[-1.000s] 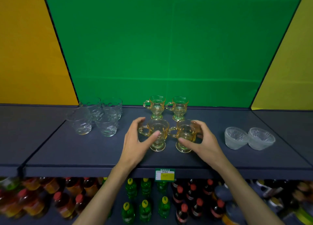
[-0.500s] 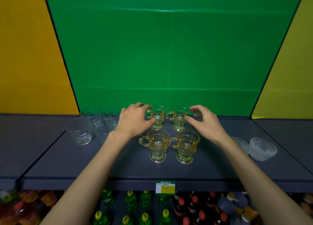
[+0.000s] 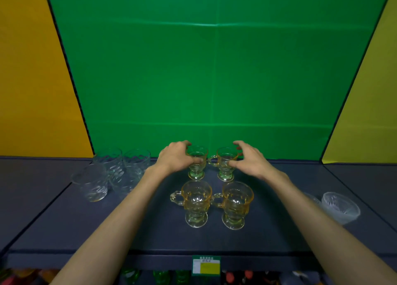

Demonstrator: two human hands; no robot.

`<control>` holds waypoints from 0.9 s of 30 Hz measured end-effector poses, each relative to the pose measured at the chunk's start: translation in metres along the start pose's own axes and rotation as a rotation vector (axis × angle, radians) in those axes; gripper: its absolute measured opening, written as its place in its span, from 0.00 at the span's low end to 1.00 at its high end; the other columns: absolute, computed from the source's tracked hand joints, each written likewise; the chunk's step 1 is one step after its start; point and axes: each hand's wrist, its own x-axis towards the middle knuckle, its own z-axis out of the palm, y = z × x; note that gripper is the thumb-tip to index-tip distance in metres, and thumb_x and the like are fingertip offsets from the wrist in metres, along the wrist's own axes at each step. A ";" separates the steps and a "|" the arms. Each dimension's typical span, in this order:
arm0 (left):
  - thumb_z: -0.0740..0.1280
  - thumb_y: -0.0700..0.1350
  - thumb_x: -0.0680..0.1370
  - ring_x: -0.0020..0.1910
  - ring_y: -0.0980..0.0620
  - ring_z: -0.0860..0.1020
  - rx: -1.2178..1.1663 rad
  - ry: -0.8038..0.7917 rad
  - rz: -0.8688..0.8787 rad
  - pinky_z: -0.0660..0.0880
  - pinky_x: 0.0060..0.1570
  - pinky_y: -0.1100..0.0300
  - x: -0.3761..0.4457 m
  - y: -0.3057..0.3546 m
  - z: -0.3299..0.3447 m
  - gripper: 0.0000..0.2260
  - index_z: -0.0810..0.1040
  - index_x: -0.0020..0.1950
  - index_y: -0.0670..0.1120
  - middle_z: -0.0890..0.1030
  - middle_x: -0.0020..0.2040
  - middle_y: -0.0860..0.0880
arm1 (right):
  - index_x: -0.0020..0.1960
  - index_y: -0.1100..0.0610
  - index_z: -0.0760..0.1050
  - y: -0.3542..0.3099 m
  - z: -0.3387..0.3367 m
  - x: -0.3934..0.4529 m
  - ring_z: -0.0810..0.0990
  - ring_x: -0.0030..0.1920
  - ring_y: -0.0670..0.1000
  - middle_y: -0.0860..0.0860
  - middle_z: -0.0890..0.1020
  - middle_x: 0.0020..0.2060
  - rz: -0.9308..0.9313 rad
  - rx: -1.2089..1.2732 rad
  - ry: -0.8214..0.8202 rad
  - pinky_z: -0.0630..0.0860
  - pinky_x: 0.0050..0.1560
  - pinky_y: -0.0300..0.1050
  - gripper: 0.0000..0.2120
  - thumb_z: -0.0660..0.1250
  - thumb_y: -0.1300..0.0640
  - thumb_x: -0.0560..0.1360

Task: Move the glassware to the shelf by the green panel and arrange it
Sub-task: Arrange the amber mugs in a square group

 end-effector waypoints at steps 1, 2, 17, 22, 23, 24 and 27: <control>0.75 0.65 0.69 0.68 0.43 0.75 -0.026 -0.009 -0.010 0.73 0.66 0.49 0.003 -0.001 0.002 0.39 0.70 0.76 0.49 0.77 0.71 0.46 | 0.78 0.53 0.60 0.001 0.001 0.003 0.72 0.70 0.56 0.54 0.72 0.73 0.001 0.004 -0.005 0.69 0.69 0.54 0.39 0.74 0.48 0.73; 0.76 0.64 0.69 0.68 0.43 0.76 -0.053 -0.021 -0.017 0.73 0.66 0.49 0.005 -0.003 0.004 0.40 0.71 0.75 0.48 0.77 0.70 0.46 | 0.78 0.54 0.61 0.001 0.002 0.005 0.73 0.69 0.56 0.54 0.72 0.72 0.002 0.011 -0.007 0.70 0.69 0.54 0.39 0.74 0.48 0.73; 0.82 0.57 0.65 0.64 0.50 0.78 -0.311 -0.052 -0.014 0.72 0.68 0.51 0.017 -0.011 0.019 0.39 0.74 0.73 0.48 0.83 0.61 0.50 | 0.73 0.56 0.69 0.013 0.008 0.012 0.77 0.58 0.52 0.51 0.75 0.62 -0.028 0.004 0.003 0.74 0.62 0.53 0.37 0.75 0.41 0.70; 0.82 0.58 0.62 0.60 0.51 0.80 -0.318 -0.079 0.038 0.73 0.67 0.50 0.006 -0.014 0.016 0.40 0.75 0.72 0.48 0.83 0.60 0.52 | 0.71 0.53 0.71 0.015 0.001 0.005 0.78 0.54 0.49 0.47 0.76 0.59 -0.047 0.006 -0.032 0.76 0.59 0.50 0.36 0.76 0.40 0.68; 0.82 0.58 0.62 0.58 0.50 0.81 -0.328 -0.086 0.050 0.74 0.66 0.49 0.004 -0.015 0.016 0.41 0.75 0.72 0.48 0.83 0.60 0.52 | 0.71 0.53 0.70 0.016 0.000 0.003 0.78 0.54 0.48 0.47 0.76 0.59 -0.050 0.012 -0.046 0.76 0.59 0.50 0.36 0.76 0.41 0.68; 0.82 0.57 0.62 0.57 0.50 0.82 -0.337 -0.091 0.062 0.75 0.66 0.48 0.001 -0.016 0.015 0.41 0.75 0.72 0.47 0.83 0.60 0.51 | 0.71 0.53 0.70 0.016 -0.001 0.001 0.79 0.54 0.47 0.46 0.76 0.59 -0.054 0.015 -0.057 0.76 0.59 0.49 0.37 0.76 0.41 0.68; 0.83 0.54 0.62 0.57 0.51 0.81 -0.337 -0.102 0.093 0.74 0.67 0.50 -0.007 -0.016 0.014 0.41 0.74 0.73 0.46 0.83 0.62 0.50 | 0.71 0.53 0.71 0.018 -0.004 -0.006 0.79 0.54 0.48 0.46 0.77 0.59 -0.067 0.019 -0.068 0.77 0.59 0.49 0.38 0.77 0.40 0.66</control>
